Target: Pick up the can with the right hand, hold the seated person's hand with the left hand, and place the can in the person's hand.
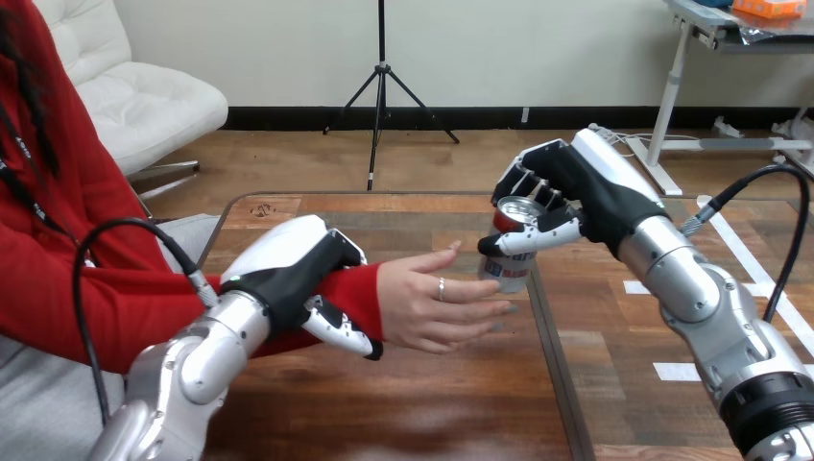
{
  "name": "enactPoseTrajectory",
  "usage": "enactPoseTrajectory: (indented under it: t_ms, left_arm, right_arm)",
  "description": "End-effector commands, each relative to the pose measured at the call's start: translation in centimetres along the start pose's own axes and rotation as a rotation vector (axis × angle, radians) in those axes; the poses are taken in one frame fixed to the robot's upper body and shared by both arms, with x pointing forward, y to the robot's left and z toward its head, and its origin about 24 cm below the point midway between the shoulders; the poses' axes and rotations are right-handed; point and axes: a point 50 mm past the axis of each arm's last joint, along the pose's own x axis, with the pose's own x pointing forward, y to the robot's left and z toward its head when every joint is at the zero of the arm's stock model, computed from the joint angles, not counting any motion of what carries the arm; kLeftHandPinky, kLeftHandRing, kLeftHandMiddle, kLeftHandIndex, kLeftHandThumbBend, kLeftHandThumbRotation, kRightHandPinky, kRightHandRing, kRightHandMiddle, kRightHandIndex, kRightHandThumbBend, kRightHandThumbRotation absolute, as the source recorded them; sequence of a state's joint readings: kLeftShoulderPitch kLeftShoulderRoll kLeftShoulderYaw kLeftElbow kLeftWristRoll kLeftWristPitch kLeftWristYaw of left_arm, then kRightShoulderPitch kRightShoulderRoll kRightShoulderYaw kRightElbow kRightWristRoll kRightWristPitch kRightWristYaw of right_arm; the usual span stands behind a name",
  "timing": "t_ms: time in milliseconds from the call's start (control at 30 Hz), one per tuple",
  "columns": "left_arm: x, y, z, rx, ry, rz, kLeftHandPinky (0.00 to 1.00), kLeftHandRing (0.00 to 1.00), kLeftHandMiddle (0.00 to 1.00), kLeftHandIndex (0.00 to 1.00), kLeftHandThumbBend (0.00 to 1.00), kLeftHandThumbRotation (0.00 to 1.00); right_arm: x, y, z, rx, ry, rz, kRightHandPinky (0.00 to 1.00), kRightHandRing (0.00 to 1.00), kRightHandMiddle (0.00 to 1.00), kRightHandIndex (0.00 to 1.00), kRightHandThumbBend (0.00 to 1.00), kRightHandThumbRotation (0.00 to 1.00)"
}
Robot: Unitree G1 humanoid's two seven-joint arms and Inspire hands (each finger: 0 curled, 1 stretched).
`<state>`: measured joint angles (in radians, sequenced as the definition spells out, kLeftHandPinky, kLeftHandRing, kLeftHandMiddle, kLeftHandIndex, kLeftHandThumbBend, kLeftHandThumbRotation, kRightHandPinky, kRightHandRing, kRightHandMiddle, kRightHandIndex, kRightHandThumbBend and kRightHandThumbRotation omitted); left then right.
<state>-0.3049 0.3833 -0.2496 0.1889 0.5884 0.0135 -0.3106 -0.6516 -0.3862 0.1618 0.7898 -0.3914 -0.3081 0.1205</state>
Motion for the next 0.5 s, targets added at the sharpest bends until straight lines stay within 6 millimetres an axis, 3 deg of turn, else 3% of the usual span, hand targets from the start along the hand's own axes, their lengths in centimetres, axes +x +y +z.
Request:
enactPoseTrajectory:
  t_ms: [0, 467]
  left_arm:
    - [2.37, 4.28, 8.41, 0.014, -0.331, 0.172, 0.19, 0.26, 0.34, 0.35, 0.73, 0.00]
    - [2.77, 3.91, 9.10, 0.017, -0.347, 0.160, 0.20, 0.26, 0.34, 0.35, 0.72, 0.00]
  right_arm:
    - [3.07, -5.37, 9.28, -0.064, -0.312, -0.148, 0.32, 0.35, 0.42, 0.44, 0.71, 0.00]
    - [3.35, -4.93, 9.97, -0.057, -0.311, -0.142, 0.32, 0.35, 0.42, 0.44, 0.71, 0.00]
